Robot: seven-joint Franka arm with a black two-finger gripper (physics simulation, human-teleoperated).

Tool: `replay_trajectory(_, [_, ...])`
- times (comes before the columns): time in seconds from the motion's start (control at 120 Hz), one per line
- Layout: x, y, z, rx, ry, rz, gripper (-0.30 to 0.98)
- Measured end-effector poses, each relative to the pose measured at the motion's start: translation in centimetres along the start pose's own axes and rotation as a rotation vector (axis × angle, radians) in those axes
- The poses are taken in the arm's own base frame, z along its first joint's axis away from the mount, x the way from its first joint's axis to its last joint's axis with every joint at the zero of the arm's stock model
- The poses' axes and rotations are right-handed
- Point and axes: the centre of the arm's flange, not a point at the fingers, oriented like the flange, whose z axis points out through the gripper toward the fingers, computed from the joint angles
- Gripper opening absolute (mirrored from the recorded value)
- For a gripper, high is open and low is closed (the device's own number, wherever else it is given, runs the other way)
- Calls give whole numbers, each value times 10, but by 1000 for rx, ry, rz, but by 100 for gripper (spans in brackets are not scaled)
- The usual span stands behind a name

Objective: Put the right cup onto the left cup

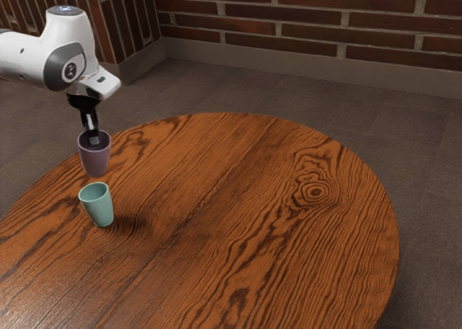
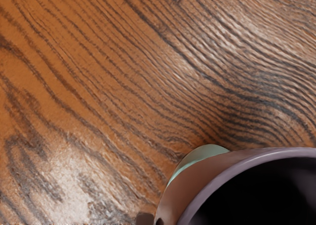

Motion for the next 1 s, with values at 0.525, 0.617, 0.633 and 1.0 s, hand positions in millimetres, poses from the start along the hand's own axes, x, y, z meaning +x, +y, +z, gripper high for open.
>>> replay_trajectory(0.525, [-20, 12, 24, -72, -52, -31, -10])
replay_trajectory(0.617, [-19, 11, 26, -75, -57, -31, -10])
replay_trajectory(0.633, [-19, 11, 27, -75, -58, -30, -10])
replay_trajectory(1.0, [-5, -5, 47, -77, -75, -14, -10])
